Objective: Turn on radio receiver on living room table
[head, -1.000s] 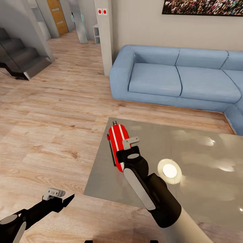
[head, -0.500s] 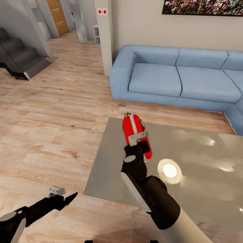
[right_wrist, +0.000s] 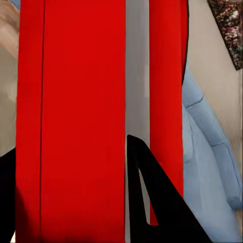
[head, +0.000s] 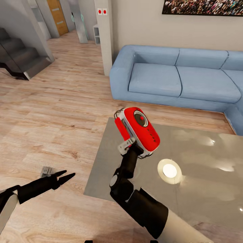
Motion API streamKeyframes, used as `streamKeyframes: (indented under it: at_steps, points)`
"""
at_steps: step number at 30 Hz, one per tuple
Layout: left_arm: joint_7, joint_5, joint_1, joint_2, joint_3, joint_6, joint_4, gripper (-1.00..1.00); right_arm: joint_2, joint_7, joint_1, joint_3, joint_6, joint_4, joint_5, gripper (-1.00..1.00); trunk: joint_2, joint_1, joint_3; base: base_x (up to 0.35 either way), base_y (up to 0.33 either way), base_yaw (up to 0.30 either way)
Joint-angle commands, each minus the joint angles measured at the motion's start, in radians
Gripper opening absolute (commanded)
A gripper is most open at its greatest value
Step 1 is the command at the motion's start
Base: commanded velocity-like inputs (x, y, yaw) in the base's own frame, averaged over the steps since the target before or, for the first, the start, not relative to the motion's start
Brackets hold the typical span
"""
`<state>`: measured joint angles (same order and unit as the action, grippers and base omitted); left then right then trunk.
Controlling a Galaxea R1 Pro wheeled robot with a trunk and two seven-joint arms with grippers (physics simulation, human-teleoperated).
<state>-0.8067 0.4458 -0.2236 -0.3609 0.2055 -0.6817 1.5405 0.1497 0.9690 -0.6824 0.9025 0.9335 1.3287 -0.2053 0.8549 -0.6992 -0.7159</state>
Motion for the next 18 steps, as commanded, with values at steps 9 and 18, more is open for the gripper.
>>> streamKeyframes:
  at_steps: [9, 18]
  points:
    - [-0.013, 0.229, -0.124, -0.129, 0.000, -0.146, 0.000, 1.00, 0.010, 0.197, 0.000, 0.162, -0.168, -0.378, -0.031, -1.00, 0.000, 0.000, 0.000, 0.000, 0.000, 0.000]
    - [-0.009, 0.290, -0.271, -0.160, 0.001, -0.295, -0.002, 1.00, 0.002, 0.240, 0.000, 0.185, -0.326, -0.664, -0.042, -1.00, 0.000, 0.000, 0.000, 0.000, 0.000, 0.000]
